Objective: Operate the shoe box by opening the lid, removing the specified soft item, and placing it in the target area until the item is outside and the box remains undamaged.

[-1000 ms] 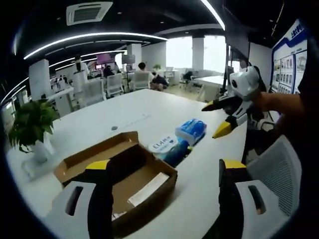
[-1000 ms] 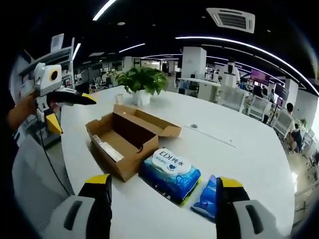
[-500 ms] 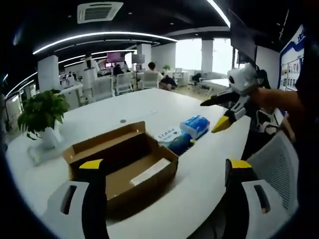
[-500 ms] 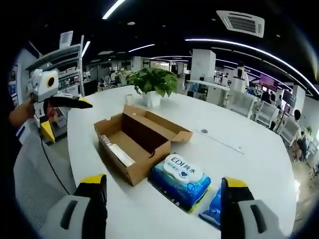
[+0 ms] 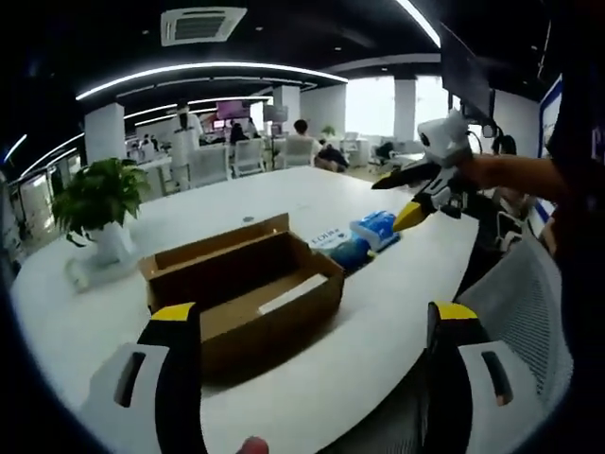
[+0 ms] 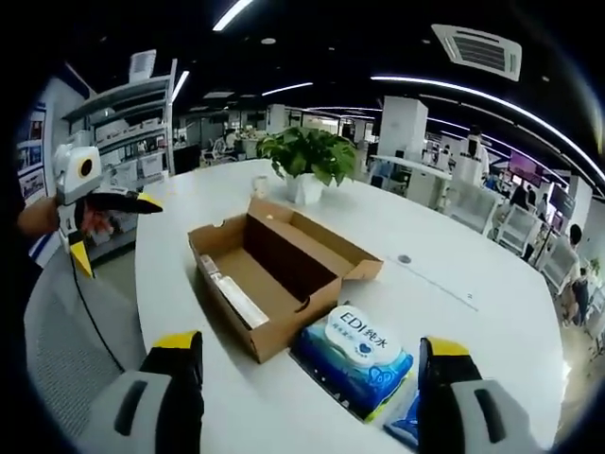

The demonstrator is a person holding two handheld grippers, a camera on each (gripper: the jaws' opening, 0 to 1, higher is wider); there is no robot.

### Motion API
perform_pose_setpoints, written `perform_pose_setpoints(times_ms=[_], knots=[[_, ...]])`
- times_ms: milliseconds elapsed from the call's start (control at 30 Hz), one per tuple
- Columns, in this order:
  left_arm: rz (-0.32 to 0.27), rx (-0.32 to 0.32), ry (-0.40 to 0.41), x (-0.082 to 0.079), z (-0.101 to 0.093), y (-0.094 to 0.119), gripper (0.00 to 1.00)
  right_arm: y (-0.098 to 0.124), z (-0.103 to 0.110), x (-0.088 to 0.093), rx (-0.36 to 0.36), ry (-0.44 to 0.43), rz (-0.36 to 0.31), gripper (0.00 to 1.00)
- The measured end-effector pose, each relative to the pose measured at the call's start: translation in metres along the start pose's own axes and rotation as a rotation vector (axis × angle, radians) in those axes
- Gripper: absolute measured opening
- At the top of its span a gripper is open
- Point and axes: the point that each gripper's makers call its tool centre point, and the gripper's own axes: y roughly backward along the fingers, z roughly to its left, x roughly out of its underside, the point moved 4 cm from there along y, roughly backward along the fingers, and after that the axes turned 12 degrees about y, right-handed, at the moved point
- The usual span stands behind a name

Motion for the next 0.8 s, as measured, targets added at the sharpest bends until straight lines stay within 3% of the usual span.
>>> perform_pose_setpoints(times_ms=[133,267,567,800], knots=[[-0.002,-0.010,-0.005,0.005,-0.001,0.006,0.99,-0.003,-0.001,-0.001,-0.009,0.014,0.004,0.94],[-0.011,-0.013,-0.037,-0.002,-0.003,0.009,0.99,-0.004,-0.001,-0.002,-0.019,0.030,0.012,0.94],[0.009,-0.059,-0.061,-0.003,0.009,0.031,0.99,-0.005,-0.003,-0.005,-0.027,0.050,0.011,0.94],[-0.024,-0.094,-0.024,0.001,0.015,0.047,0.99,-0.009,-0.002,-0.008,-0.042,0.069,0.013,0.94]])
